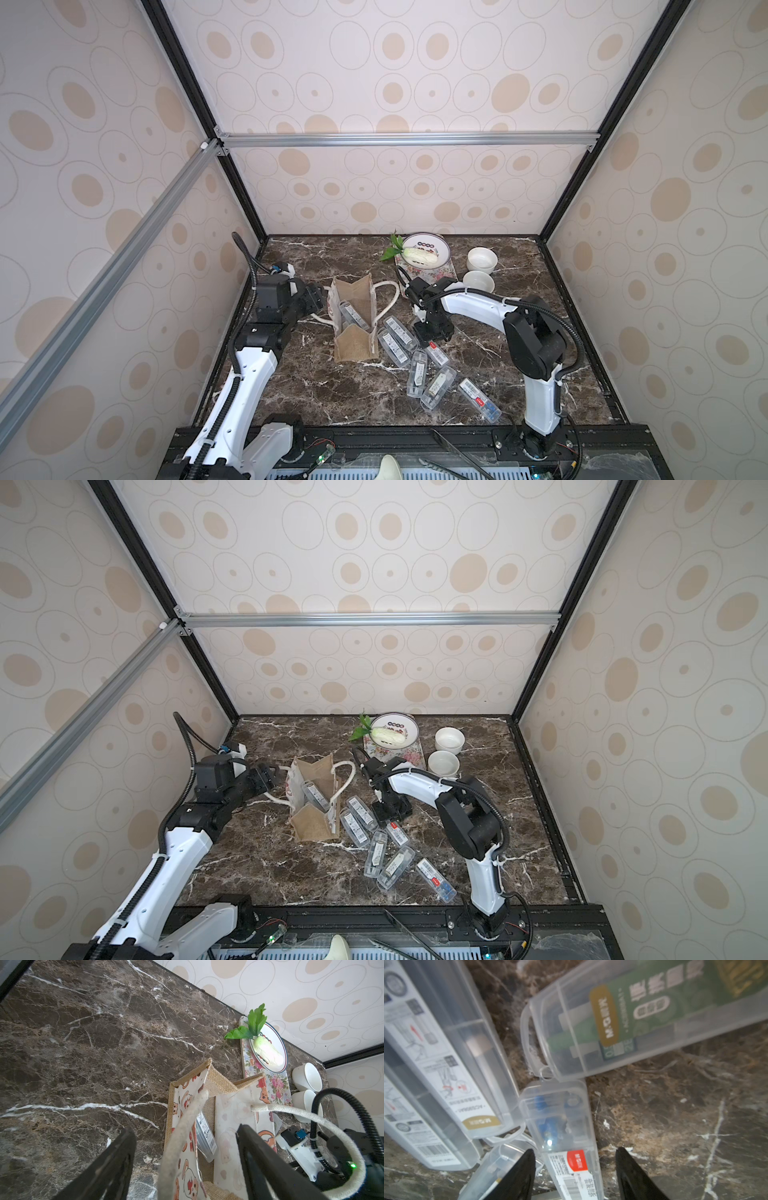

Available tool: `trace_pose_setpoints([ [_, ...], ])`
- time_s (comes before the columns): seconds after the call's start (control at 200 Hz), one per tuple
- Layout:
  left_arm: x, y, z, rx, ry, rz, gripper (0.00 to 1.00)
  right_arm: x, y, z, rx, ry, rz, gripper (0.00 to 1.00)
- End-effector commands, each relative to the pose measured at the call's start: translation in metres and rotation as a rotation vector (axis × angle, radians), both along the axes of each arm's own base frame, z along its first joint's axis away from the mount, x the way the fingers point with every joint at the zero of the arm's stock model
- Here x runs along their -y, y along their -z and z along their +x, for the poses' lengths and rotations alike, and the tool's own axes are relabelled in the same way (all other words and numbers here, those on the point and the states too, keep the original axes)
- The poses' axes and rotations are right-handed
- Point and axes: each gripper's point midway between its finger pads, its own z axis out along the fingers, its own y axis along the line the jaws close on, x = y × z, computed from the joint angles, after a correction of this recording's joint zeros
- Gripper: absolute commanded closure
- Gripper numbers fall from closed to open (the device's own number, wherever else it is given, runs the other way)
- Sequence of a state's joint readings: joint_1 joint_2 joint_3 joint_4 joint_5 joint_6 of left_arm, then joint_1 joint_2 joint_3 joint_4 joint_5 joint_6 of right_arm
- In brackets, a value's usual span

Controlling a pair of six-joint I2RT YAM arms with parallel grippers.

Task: Put the compass set into the canvas bag
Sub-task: Pick up the compass set at the center of the board.

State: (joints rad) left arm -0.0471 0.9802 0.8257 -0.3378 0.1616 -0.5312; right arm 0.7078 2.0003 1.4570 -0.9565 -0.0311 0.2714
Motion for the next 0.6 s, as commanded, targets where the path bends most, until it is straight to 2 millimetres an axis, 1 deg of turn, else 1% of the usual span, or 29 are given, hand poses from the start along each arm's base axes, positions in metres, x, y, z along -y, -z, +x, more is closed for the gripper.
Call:
trace_pose_setpoints([
  [0.0, -0.001, -0.008, 0.001, 0.016, -0.003, 0.012, 0.24, 0.002, 0.004, -0.005, -0.027, -0.011, -0.029, 0.36],
  [0.185, -0.001, -0.007, 0.0, 0.012, -0.002, 0.015, 0.24, 0.007, 0.011, -0.002, -0.028, -0.01, -0.064, 0.37],
  [0.3, -0.001, -0.004, 0.001, 0.006, -0.002, 0.017, 0.24, 0.011, 0.016, 0.001, -0.036, -0.003, -0.085, 0.39],
  [0.475, -0.002, -0.005, 0.0, 0.008, -0.005, 0.02, 0.24, 0.013, 0.017, 0.007, -0.027, -0.011, -0.085, 0.43],
  [0.595, -0.002, -0.004, 0.0, 0.005, -0.006, 0.021, 0.24, 0.015, 0.018, 0.013, -0.022, -0.009, -0.09, 0.42],
])
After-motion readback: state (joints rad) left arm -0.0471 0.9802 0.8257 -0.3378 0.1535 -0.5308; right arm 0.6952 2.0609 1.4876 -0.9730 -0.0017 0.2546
